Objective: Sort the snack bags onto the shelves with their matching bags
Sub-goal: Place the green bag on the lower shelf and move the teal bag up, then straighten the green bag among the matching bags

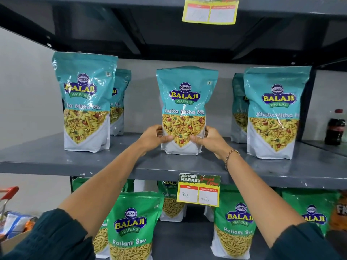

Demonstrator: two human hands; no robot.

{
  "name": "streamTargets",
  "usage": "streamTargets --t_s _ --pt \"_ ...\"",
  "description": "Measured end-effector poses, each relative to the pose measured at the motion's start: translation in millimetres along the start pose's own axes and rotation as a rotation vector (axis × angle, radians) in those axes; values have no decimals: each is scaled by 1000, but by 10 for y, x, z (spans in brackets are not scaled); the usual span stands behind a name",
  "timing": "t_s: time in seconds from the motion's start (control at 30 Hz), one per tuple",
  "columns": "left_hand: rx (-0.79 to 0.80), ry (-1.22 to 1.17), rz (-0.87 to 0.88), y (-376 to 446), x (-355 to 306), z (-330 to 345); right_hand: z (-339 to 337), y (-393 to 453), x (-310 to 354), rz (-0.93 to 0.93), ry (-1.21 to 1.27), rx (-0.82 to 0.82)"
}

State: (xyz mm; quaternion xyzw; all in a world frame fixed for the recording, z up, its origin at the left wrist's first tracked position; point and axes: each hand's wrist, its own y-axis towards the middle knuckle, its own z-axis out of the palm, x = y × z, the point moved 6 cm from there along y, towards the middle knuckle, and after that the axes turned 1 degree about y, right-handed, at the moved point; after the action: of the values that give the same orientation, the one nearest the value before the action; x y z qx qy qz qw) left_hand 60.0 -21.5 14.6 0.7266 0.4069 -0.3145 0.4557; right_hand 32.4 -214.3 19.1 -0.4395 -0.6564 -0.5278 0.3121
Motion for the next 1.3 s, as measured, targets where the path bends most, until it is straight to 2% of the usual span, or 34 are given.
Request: streamTargets --t_s 0.5,0.63,0.7,0.77,0.83,0.93,1.0,1.07,1.17,1.3 --pt "-6 15 -1 -19 1 41 13 -65 18 25 2 16" --pt "21 -25 -33 -70 -17 81 -13 -61 -69 82 7 96" --pt "17 19 -57 -114 -41 78 -60 -79 -115 124 -15 83" --pt "-84 123 -60 -191 -101 13 -141 -128 -119 144 -179 -23" --pt "-256 186 -20 -349 -212 -91 -207 -273 1 77 -349 -222" --pt "-473 118 167 -866 -462 -182 -62 -808 375 -236 -289 -490" --pt "-512 48 268 -1295 -528 -142 156 -1228 521 -403 -199 -538" --pt "-493 -45 296 -1691 -435 -62 436 -1571 500 -479 -150 -487" --pt "-433 -82 244 -2099 -97 67 881 -1913 191 -481 -158 -344" --pt "-421 -69 20 -2399 636 155 1403 -2086 -620 -295 -227 -69"
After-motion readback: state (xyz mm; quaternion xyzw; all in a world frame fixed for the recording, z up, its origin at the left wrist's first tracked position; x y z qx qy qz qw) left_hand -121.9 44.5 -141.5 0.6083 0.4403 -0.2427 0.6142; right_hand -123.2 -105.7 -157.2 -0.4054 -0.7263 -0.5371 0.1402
